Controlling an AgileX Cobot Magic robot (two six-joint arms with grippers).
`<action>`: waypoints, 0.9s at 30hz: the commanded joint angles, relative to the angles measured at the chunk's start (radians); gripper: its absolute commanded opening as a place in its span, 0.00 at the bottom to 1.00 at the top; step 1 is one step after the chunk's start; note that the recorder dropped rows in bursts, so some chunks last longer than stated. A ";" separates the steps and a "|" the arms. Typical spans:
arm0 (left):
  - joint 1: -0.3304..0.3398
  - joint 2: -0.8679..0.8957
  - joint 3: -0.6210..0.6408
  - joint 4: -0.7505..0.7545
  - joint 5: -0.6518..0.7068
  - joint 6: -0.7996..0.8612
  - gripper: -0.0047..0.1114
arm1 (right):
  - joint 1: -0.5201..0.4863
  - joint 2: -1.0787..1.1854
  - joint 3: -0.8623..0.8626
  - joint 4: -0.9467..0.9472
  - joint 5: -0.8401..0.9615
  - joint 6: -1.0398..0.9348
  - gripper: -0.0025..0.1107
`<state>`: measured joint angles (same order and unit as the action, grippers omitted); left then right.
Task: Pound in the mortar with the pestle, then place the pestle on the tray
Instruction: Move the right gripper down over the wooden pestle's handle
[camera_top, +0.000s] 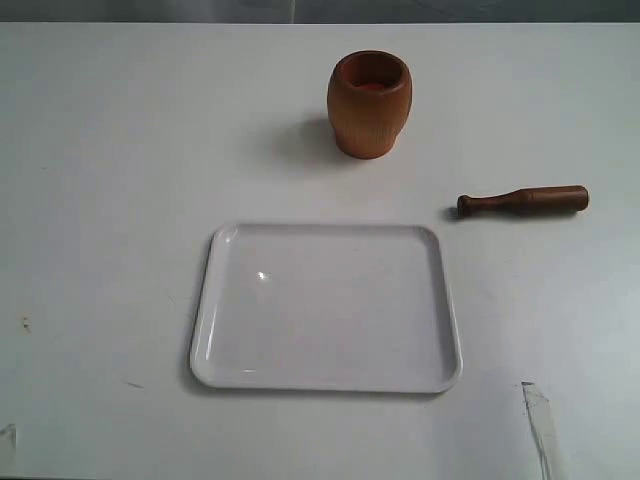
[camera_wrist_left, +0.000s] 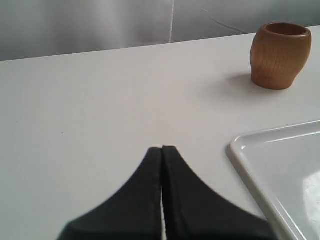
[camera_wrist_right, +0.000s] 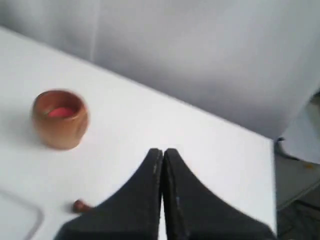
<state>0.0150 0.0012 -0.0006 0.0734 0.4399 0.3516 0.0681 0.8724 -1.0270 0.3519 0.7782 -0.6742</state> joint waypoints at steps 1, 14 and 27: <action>-0.008 -0.001 0.001 -0.007 -0.003 -0.008 0.04 | -0.008 0.243 -0.147 0.129 0.233 -0.170 0.02; -0.008 -0.001 0.001 -0.007 -0.003 -0.008 0.04 | 0.114 0.783 -0.244 -0.223 0.311 -0.391 0.02; -0.008 -0.001 0.001 -0.007 -0.003 -0.008 0.04 | 0.308 1.000 -0.244 -0.323 0.170 -0.411 0.02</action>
<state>0.0150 0.0012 -0.0006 0.0734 0.4399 0.3516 0.3505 1.8544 -1.2648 0.0253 0.9637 -1.0599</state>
